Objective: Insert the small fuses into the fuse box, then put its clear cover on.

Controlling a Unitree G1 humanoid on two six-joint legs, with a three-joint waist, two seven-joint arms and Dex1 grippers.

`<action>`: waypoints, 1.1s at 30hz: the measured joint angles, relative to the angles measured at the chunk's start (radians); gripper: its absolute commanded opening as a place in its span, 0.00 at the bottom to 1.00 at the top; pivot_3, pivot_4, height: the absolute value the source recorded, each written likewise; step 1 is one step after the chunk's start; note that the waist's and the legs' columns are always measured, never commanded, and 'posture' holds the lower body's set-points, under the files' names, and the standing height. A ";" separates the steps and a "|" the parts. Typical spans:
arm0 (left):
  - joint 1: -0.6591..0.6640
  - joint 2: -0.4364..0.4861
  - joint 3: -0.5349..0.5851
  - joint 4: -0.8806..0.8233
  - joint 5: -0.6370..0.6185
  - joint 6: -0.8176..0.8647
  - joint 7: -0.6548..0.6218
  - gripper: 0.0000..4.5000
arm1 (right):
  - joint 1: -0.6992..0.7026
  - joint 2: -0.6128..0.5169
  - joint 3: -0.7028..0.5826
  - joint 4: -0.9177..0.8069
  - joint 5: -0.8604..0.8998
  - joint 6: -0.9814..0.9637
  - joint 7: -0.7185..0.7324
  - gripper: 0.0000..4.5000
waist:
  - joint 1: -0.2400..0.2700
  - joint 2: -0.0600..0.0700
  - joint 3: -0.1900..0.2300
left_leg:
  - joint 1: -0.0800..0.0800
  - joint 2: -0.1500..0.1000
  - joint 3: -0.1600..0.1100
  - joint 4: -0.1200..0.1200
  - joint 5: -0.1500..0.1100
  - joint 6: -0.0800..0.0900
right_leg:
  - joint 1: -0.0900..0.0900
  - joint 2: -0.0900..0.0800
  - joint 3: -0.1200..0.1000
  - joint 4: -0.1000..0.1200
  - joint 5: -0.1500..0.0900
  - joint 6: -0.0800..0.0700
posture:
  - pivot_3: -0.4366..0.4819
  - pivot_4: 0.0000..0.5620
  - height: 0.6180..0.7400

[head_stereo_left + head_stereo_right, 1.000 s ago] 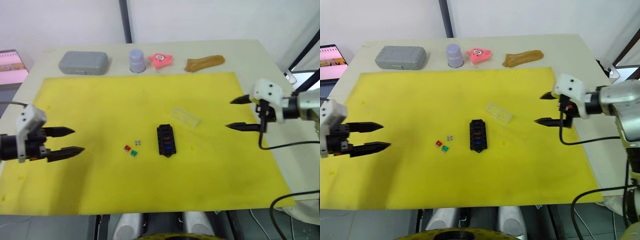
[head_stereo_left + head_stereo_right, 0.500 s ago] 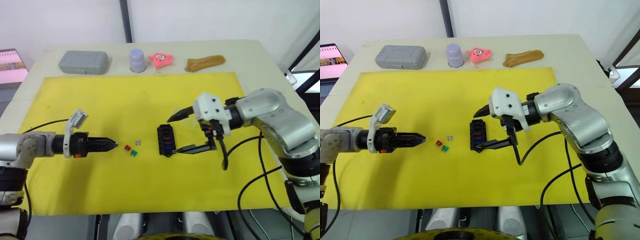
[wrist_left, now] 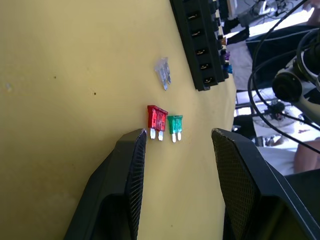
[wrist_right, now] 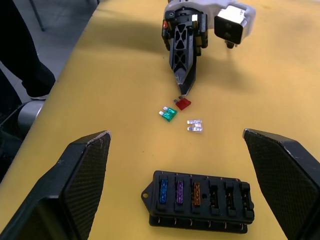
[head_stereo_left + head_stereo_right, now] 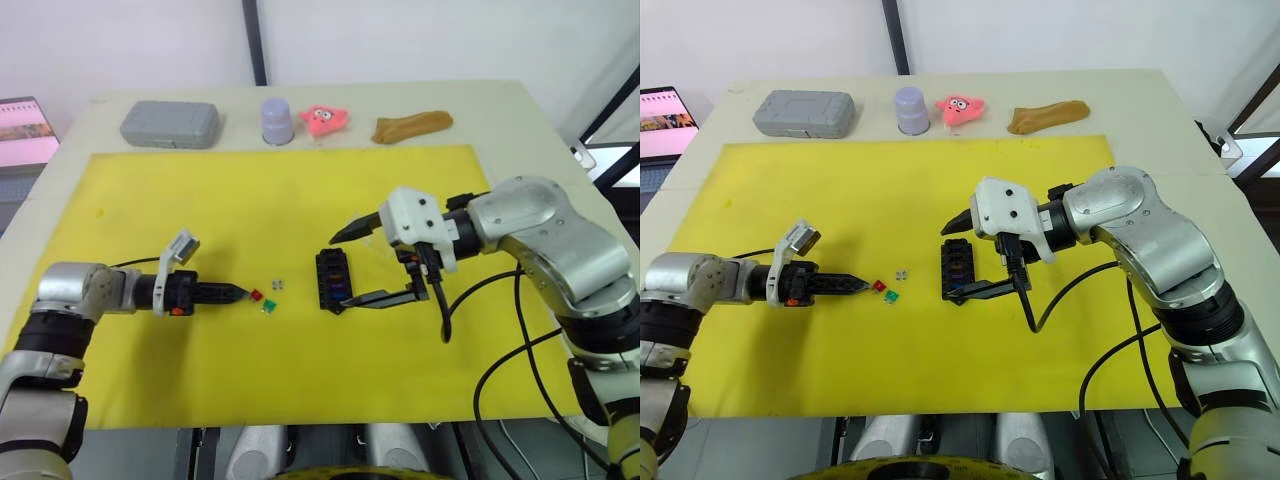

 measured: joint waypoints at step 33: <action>-0.062 -0.070 -0.076 0.072 0.167 -0.135 -0.134 0.10 | -0.016 -0.010 0.000 -0.011 -0.001 0.025 -0.027 1.00 | 0.012 0.000 0.000 | 0.000 -0.001 0.000 0.001 0.000 0.001 | 0.000 0.000 0.000 0.001 0.000 0.000 | 0.48 0.27 0.93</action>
